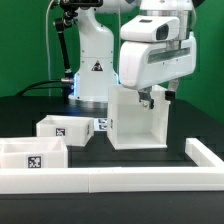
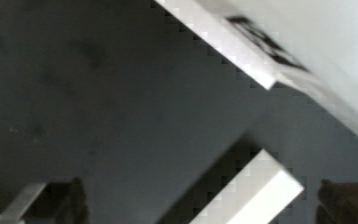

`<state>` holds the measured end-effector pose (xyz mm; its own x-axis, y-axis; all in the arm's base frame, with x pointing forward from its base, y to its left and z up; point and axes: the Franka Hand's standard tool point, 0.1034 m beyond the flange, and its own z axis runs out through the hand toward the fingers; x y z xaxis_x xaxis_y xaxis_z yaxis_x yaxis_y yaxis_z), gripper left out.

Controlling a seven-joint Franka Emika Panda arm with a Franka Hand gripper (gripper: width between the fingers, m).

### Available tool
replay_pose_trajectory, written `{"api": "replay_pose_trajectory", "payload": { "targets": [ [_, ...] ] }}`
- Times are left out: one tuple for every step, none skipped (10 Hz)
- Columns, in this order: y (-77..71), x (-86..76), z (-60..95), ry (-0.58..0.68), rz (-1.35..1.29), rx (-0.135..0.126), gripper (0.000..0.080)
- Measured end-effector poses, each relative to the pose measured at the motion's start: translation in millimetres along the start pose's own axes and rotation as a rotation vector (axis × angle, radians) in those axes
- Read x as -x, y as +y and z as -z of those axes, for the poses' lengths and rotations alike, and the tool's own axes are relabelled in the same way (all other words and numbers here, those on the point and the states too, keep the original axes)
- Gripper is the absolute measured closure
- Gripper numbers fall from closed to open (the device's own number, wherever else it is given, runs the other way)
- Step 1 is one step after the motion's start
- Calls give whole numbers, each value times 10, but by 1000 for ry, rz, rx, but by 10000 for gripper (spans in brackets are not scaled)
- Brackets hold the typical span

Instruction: Assemble drawer

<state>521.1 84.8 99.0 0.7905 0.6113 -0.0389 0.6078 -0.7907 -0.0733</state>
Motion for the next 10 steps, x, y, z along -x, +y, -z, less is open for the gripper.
{"api": "replay_pose_trajectory", "payload": {
  "targets": [
    [-1,1,-3,0,-71,-1,150],
    [-4,0,-5,0,-151,-1,150],
    [-5,0,-7,-1,-203,-2,150],
    [-18,-4,0,0,-261,-1,150],
    [-78,-17,53,4,-355,5,150],
    [-136,-17,132,11,-356,12,150],
    [-184,3,216,18,-353,19,150],
    [-230,42,300,21,-363,25,150],
    [-295,99,377,27,-368,33,150],
    [-391,200,403,24,-367,38,150]
  ]
}}
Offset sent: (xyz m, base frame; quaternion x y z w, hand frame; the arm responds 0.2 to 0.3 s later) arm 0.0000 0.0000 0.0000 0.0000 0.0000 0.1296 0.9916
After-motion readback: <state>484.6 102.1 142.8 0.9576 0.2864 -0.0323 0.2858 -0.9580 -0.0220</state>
